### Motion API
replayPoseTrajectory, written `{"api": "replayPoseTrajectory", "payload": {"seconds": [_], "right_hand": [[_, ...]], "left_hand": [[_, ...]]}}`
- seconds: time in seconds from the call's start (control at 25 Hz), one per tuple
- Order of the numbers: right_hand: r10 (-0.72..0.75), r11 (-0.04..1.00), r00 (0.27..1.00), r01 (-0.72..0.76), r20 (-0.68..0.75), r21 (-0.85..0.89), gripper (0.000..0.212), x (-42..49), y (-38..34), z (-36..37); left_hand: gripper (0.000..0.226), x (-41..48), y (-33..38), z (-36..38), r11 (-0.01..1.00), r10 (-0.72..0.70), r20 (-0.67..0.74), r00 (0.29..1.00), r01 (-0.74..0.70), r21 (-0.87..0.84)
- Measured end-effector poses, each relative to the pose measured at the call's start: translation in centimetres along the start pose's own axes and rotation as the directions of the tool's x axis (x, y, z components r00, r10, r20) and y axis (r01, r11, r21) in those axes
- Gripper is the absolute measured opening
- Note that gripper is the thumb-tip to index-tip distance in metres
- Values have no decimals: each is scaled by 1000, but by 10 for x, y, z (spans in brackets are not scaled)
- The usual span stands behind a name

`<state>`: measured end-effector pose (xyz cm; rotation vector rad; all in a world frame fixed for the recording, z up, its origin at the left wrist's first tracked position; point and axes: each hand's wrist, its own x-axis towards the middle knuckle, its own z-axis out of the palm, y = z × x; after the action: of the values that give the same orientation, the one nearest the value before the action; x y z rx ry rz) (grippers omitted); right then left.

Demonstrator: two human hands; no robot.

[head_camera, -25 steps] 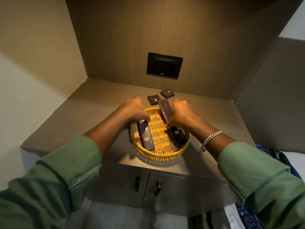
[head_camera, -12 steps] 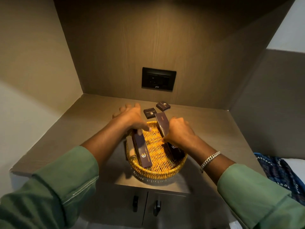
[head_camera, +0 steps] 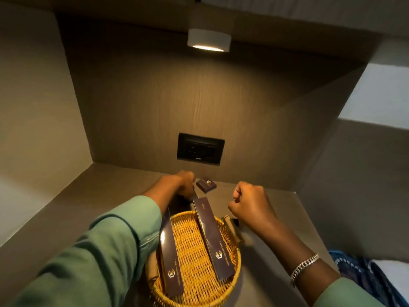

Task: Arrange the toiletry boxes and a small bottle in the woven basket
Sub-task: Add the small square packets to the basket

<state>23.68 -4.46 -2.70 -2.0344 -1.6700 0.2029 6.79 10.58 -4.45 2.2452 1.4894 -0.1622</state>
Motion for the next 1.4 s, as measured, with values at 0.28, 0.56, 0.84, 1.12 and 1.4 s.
{"api": "replayPoseTrajectory", "payload": {"seconds": [0.28,0.56,0.84,1.12,1.4], "right_hand": [[-36,997,996,31,77,70,25,63,15,16],[-81,994,932,51,353,94,29,120,-8,63],[-57,983,927,116,372,-139,44,135,-23,97],[-163,977,962,127,220,169,41,64,-26,21],[-134,984,943,89,304,156,47,-93,-24,-9]], "left_hand": [[50,-1,-4,4,994,45,-23,999,-47,-94],[74,-101,-8,-21,914,251,-243,937,-312,-259],[52,-154,7,27,968,247,-28,969,-248,-29],[30,-138,20,55,900,342,2,940,-328,288],[44,-129,16,61,901,351,17,936,-342,268]]}}
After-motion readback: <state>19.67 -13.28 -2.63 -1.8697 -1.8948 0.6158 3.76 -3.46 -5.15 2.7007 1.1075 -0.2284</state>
